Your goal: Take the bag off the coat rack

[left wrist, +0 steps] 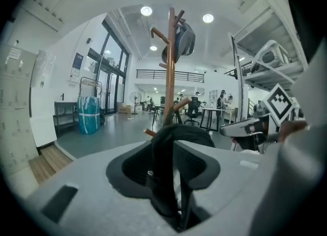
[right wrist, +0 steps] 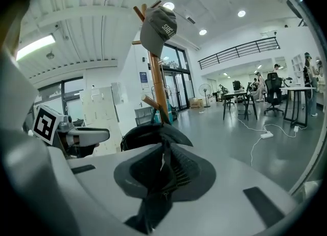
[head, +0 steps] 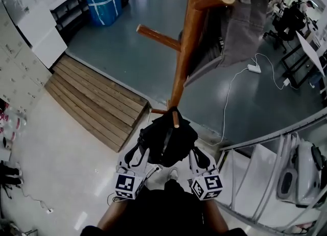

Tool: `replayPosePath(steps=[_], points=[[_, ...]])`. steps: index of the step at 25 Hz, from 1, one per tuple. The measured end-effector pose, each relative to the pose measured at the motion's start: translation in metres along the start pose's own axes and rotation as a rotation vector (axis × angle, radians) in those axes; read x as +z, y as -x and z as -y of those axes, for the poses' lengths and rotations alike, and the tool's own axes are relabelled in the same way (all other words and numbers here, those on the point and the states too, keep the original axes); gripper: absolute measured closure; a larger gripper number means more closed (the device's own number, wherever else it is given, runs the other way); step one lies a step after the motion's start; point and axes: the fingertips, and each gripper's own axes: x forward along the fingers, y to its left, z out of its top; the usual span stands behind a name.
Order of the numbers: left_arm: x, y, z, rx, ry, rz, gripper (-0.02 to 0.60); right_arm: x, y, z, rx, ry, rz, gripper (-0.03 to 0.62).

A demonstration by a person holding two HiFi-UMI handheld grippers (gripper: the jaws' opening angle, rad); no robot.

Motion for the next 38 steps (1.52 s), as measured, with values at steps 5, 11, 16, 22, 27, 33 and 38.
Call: replayPosePath(steps=[5, 11, 16, 22, 27, 33, 38], points=[[-0.005, -0.014, -0.006, 0.032, -0.028, -0.005, 0.422, -0.004, -0.013, 0.016, 0.026, 0.005, -0.026, 0.558], [-0.011, -0.029, -0.012, 0.069, -0.046, -0.028, 0.413, -0.010, -0.026, 0.034, 0.051, 0.020, -0.065, 0.490], [-0.022, -0.041, -0.016, 0.070, -0.040, -0.077, 0.379, -0.018, -0.040, 0.042, 0.077, 0.035, -0.115, 0.430], [-0.031, -0.054, -0.024, 0.078, -0.029, -0.107, 0.362, -0.026, -0.052, 0.048, 0.090, 0.040, -0.150, 0.411], [-0.035, -0.062, -0.029, 0.081, -0.025, -0.114, 0.361, -0.032, -0.059, 0.047, 0.118, 0.009, -0.167, 0.408], [-0.040, -0.070, -0.035, 0.076, -0.037, -0.126, 0.367, -0.031, -0.069, 0.046, 0.111, 0.020, -0.160, 0.408], [-0.039, -0.074, -0.034, 0.061, -0.040, -0.122, 0.386, -0.031, -0.073, 0.046, 0.102, 0.032, -0.163, 0.410]])
